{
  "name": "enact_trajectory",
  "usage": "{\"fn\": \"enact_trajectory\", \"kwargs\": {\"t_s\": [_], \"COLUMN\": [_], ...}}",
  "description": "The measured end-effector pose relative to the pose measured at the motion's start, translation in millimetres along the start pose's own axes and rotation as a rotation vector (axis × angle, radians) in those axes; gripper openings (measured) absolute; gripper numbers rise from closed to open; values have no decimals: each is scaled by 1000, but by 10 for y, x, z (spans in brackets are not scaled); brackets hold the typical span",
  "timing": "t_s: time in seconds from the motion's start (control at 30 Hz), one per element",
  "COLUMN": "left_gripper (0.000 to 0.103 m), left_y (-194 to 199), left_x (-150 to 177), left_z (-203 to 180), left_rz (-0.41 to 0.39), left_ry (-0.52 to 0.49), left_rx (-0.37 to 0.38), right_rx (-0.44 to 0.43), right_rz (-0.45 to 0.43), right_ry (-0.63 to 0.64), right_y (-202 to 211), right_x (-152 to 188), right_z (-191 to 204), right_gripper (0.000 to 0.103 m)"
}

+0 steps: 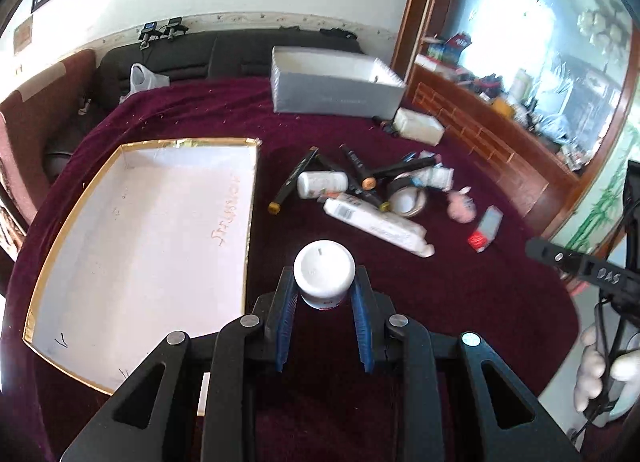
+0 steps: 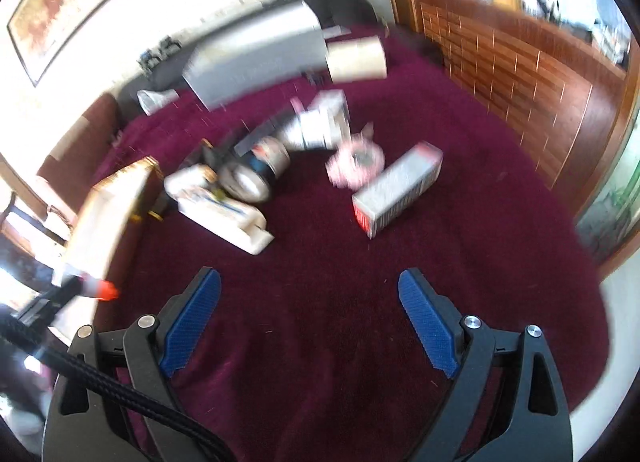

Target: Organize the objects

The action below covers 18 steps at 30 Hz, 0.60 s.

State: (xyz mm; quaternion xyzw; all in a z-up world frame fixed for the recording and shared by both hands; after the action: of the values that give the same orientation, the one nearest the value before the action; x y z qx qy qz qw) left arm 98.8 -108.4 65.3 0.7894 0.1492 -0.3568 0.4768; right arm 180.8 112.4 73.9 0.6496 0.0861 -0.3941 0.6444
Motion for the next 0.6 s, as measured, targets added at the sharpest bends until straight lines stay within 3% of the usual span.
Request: {"fn": "enact_trajectory", "kwargs": {"t_s": [0.2, 0.3, 0.47, 0.6], "left_gripper": [23, 23, 23, 23], "left_y": [950, 1585, 2487, 3071], "left_x": [-293, -549, -1062, -1558], "left_z": [-309, -430, -477, -364], "left_rz": [-176, -283, -418, -490], "left_ry": [-22, -60, -126, -157], "left_rx": [187, 241, 201, 55], "right_rx": [-12, -46, -80, 41], "right_rz": [-237, -415, -590, -724], "right_ry": [114, 135, 141, 142], "right_y": [1475, 2526, 3940, 4896], "right_x": [-415, -753, -1414, -2074], "right_z": [249, 424, 740, 1037], "right_gripper": [92, 93, 97, 101]}}
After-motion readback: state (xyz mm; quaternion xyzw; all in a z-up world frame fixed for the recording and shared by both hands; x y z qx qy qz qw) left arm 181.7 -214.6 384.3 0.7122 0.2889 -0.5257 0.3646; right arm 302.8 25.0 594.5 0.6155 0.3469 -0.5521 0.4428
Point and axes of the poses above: each gripper's, at about its wrist camera, not at the fingertips, and y roughly against the way its jaws point, z to its left, x to its underside, the point moved 5 cm from there along -y, roughly the way its jaws point, and after that the axes turned 9 degrees about x, right-handed, at the moved point
